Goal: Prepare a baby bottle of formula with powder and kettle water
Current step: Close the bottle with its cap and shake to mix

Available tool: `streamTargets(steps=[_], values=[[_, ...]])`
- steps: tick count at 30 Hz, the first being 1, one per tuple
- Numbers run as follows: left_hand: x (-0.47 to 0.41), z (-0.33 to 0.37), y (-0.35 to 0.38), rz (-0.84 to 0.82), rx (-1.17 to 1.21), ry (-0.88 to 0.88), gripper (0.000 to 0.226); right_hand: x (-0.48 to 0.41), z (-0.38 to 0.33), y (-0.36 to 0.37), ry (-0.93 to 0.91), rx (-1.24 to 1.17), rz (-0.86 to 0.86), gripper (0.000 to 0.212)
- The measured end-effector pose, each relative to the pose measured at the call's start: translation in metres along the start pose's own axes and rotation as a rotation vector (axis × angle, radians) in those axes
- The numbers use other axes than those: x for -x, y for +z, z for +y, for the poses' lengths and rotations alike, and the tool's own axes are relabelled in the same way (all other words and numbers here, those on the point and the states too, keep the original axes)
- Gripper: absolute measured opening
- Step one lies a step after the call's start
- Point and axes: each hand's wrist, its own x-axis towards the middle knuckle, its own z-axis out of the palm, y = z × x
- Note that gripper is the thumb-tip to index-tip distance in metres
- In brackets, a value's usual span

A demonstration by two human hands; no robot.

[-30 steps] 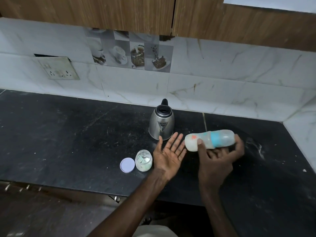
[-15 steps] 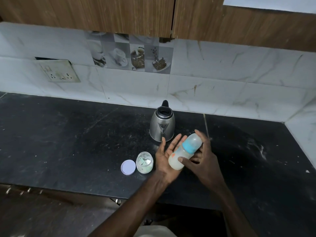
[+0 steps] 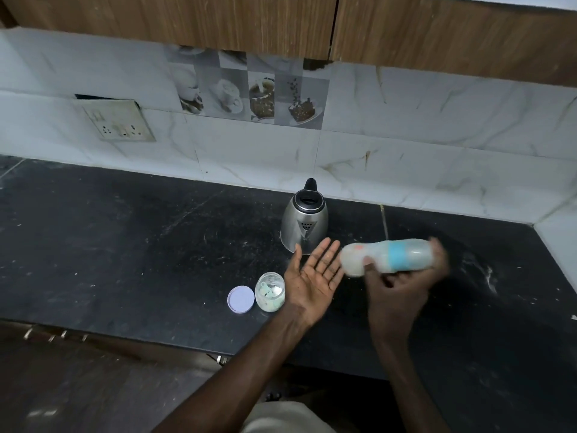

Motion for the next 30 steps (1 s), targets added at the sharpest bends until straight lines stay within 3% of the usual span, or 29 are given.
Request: streamTargets(steps=[3, 11, 14, 18, 19, 23, 24, 27, 28, 30], values=[[0.000, -0.003, 0.001, -0.007, 0.020, -0.040, 0.069, 0.019, 0.018, 0.003, -0.038, 0.262, -0.369, 0.107], [-0.004, 0.000, -0.002, -0.034, -0.017, -0.067, 0.067, 0.005, 0.030, -0.010, 0.074, 0.133, -0.565, 0.103], [-0.005, -0.003, 0.001, -0.042, -0.025, -0.070, 0.068, -0.009, 0.017, -0.014, 0.015, 0.190, -0.506, 0.101], [-0.009, 0.001, -0.004, 0.010, -0.102, -0.042, 0.069, -0.023, 0.002, -0.018, 0.013, -0.031, 0.050, 0.096], [-0.011, 0.002, -0.006, 0.015, -0.093, -0.038, 0.068, -0.022, 0.003, -0.014, 0.023, -0.032, 0.095, 0.096], [-0.018, 0.001, -0.006, 0.040, -0.038, -0.045, 0.069, 0.003, 0.020, -0.007, 0.041, 0.270, -0.330, 0.100], [-0.019, 0.001, -0.004, 0.041, -0.043, -0.043, 0.069, 0.001, 0.019, -0.012, 0.025, 0.278, -0.295, 0.099], [-0.018, 0.001, -0.003, 0.016, -0.100, -0.040, 0.068, -0.014, 0.016, -0.024, 0.052, 0.083, 0.089, 0.095], [-0.018, -0.001, -0.003, 0.020, -0.093, -0.052, 0.068, -0.015, 0.015, -0.023, 0.062, 0.080, 0.094, 0.096], [-0.018, -0.008, -0.004, 0.019, -0.036, -0.087, 0.069, -0.008, 0.016, -0.016, 0.080, 0.227, -0.185, 0.100]])
